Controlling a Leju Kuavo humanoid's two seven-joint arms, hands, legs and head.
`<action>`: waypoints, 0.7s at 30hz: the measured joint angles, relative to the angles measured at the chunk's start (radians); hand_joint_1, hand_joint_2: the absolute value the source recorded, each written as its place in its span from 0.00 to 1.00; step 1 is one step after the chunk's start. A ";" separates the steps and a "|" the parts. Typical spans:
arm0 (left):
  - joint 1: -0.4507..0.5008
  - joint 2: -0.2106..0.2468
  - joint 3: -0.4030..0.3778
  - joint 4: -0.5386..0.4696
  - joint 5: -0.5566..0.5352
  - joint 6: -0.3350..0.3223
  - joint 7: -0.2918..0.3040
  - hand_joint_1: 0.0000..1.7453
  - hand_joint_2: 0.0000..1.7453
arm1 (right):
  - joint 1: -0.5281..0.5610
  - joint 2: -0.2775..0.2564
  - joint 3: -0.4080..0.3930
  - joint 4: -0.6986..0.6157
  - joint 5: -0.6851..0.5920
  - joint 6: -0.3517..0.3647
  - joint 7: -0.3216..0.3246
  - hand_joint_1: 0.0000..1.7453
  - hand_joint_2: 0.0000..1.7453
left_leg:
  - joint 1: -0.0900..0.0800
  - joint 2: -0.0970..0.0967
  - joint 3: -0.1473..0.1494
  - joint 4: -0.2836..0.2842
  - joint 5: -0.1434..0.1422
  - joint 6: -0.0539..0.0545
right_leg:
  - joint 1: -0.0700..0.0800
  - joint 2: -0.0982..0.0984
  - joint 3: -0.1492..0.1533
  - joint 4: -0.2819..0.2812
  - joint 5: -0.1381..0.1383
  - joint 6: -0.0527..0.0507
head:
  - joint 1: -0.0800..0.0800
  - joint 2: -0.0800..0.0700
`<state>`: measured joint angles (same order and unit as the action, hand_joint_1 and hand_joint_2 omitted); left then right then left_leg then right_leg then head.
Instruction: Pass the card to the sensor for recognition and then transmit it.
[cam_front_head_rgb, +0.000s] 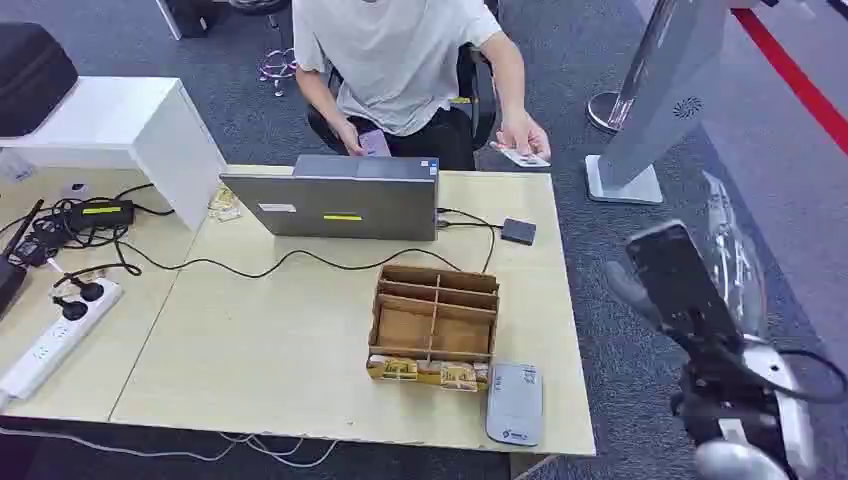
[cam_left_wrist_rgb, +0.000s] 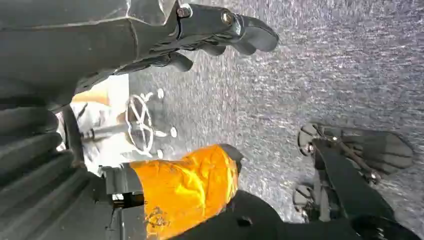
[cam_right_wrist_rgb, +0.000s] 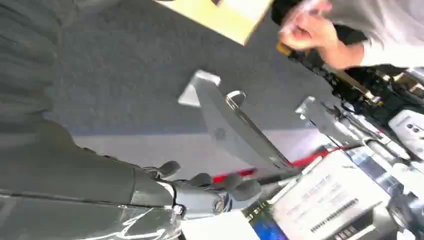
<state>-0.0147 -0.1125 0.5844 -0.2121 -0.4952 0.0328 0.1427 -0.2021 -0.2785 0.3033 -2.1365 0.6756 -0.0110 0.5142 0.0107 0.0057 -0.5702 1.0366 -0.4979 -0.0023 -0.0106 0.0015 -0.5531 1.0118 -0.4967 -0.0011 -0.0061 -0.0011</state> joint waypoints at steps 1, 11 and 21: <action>-0.001 0.002 -0.003 0.000 -0.007 -0.005 -0.001 0.00 1.00 | -0.046 0.004 0.005 0.021 0.008 0.013 0.000 0.00 1.00 | 0.000 0.000 0.000 0.000 0.000 0.000 | 0.000 -0.001 0.000 0.000 0.000 0.000 | 0.000 0.000; 0.002 0.030 -0.045 0.000 -0.102 0.063 -0.124 0.00 1.00 | -0.316 0.057 0.042 0.330 0.211 0.138 -0.018 0.00 1.00 | 0.000 -0.003 -0.002 0.000 0.000 0.000 | 0.000 -0.003 -0.001 0.000 0.000 0.000 | 0.000 0.000; 0.006 0.040 -0.088 0.000 -0.170 0.088 -0.262 0.00 1.00 | -0.291 0.080 0.011 0.491 0.301 0.114 -0.145 0.00 1.00 | 0.000 -0.005 -0.003 0.000 0.000 0.000 | 0.000 -0.005 -0.002 0.000 0.000 0.000 | 0.000 0.000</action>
<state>-0.0083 -0.0729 0.4963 -0.2121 -0.6656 0.1212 -0.1198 -0.4933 -0.1980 0.3147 -1.6452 0.9766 0.1030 0.3696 0.0103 0.0004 -0.5733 1.0367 -0.4976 -0.0025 -0.0105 -0.0035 -0.5554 1.0113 -0.4969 -0.0010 -0.0061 -0.0011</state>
